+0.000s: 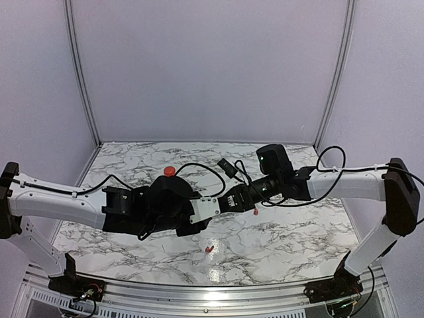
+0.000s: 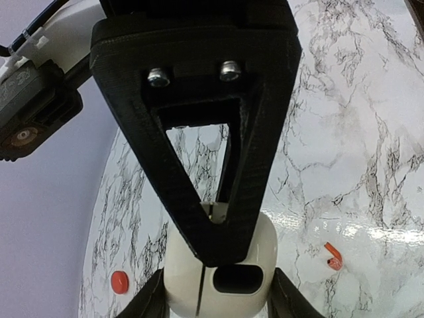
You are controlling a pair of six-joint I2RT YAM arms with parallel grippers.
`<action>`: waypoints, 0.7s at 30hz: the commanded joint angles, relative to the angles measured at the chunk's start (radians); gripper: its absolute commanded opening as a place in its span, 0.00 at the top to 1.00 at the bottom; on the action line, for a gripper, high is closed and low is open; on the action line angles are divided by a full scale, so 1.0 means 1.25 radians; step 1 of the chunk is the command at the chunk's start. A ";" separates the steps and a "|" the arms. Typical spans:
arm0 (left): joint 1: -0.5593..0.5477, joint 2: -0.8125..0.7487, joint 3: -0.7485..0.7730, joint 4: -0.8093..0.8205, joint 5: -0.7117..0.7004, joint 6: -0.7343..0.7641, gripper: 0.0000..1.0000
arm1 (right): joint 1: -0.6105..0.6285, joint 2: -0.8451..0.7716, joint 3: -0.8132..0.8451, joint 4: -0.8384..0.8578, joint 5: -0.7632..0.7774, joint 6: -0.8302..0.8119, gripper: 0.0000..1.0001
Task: Insert the wireless bluetooth earbuds into the charging case
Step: Pass from the left arm to the right, then pass from the right arm to the left
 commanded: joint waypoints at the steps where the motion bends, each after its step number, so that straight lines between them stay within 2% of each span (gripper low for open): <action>1: -0.003 -0.024 -0.007 0.027 -0.057 -0.024 0.45 | 0.007 -0.002 0.024 0.013 -0.015 -0.016 0.89; 2: -0.002 -0.034 -0.014 0.033 -0.066 -0.036 0.37 | 0.006 -0.006 0.024 0.018 -0.015 -0.019 0.90; 5: 0.001 -0.092 -0.050 0.071 -0.058 -0.068 0.22 | 0.002 -0.033 0.020 0.036 -0.008 -0.029 0.92; 7: 0.007 -0.150 -0.084 0.098 -0.025 -0.102 0.09 | -0.006 -0.058 0.011 0.066 -0.004 -0.028 0.93; 9: 0.017 -0.218 -0.121 0.133 0.026 -0.149 0.02 | -0.015 -0.092 0.005 0.094 -0.003 -0.034 0.93; 13: 0.056 -0.317 -0.198 0.198 0.124 -0.262 0.01 | -0.021 -0.152 -0.002 0.160 0.010 -0.056 0.93; 16: 0.089 -0.359 -0.230 0.245 0.242 -0.340 0.01 | -0.020 -0.181 -0.005 0.200 0.010 -0.075 0.93; 21: 0.104 -0.382 -0.271 0.381 0.407 -0.426 0.08 | 0.005 -0.192 -0.001 0.247 -0.004 -0.109 0.92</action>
